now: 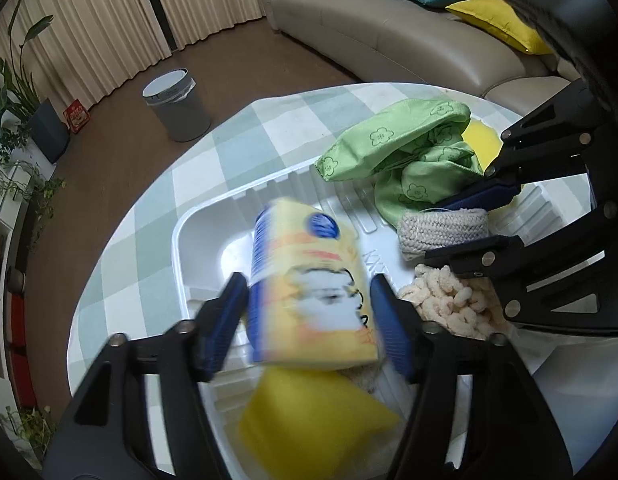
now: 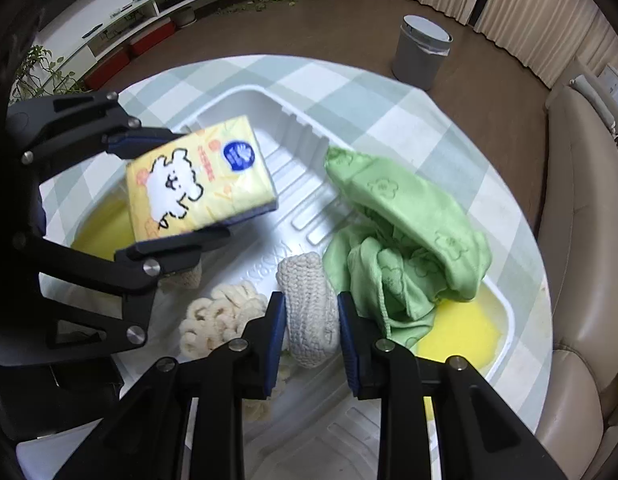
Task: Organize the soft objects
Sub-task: 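Carry the knitted pad and yellow tissue pack into the tray and open both tools, then move both open tools back toward the blue tissue pack and tan sponge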
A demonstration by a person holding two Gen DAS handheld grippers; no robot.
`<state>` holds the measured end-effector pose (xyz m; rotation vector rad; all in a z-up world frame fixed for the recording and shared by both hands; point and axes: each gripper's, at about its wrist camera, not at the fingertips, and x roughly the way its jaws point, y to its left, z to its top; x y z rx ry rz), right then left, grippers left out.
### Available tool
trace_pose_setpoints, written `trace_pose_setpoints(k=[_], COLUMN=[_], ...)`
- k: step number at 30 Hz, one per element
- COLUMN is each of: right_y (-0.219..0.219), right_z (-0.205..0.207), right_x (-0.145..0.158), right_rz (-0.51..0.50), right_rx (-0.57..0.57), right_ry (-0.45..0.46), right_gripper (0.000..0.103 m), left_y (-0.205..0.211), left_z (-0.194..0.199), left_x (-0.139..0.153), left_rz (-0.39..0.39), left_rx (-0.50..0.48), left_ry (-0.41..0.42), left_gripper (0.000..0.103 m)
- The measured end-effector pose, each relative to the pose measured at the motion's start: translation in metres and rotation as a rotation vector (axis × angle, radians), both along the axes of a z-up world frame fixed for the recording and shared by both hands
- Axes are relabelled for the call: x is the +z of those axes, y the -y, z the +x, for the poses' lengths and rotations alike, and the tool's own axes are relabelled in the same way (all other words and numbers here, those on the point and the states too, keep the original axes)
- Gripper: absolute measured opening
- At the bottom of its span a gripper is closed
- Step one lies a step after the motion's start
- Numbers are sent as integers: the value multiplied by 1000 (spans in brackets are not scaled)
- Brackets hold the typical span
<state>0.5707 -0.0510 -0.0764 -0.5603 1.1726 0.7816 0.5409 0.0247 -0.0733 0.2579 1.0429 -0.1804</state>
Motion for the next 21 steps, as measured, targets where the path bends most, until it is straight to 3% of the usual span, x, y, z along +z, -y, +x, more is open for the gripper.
trace_pose_setpoints(k=[2, 8, 10, 15, 17, 19, 21], right_y=[2, 4, 6, 11, 14, 18, 20], right_z=[0, -1, -1, -1, -1, -4, -7], right_x=[0, 2, 3, 10, 16, 26, 36], right_rz=[6, 17, 18, 30, 50, 77, 97], right_rx=[-8, -19, -24, -38, -47, -47, -42], right_ry=[1, 10, 16, 27, 28, 35, 45], right_gripper=[29, 32, 41, 50, 57, 71, 73], left_y=[1, 0, 0, -3, -9, -15, -21], left_z=[-1, -1, -3, -6, -8, -13, -20], left_x=[-2, 1, 4, 12, 21, 32, 45], left_rz=[5, -9, -6, -4, -37, -65, -87], left_rx=[-3, -3, -7, -8, 1, 15, 18], left_ry=[0, 1, 10, 30, 44, 65, 84], left_gripper=[72, 75, 76, 76, 76, 79, 82])
